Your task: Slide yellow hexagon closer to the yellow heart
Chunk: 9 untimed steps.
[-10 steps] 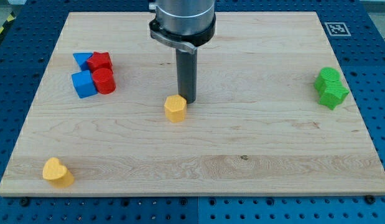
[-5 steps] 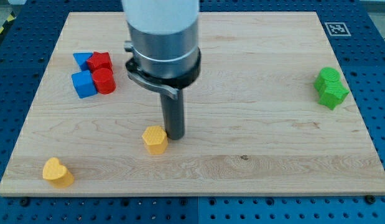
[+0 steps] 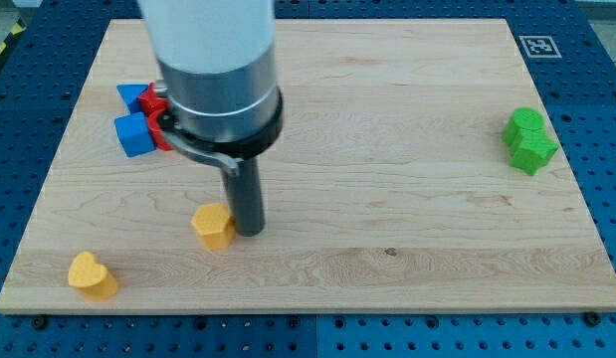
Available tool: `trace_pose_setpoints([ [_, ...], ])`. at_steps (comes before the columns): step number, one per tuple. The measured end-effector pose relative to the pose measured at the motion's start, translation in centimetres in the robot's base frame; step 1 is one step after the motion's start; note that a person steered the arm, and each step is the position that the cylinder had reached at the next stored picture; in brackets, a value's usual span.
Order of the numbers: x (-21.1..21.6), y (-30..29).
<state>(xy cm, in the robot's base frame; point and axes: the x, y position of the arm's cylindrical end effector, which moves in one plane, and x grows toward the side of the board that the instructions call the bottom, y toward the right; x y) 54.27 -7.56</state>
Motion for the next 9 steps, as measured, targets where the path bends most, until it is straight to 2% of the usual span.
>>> trace_pose_setpoints([
  [3,-0.1,-6.1],
  [4,1.7,-6.3],
  [6,2.6,-7.0],
  [9,1.3,-10.4],
])
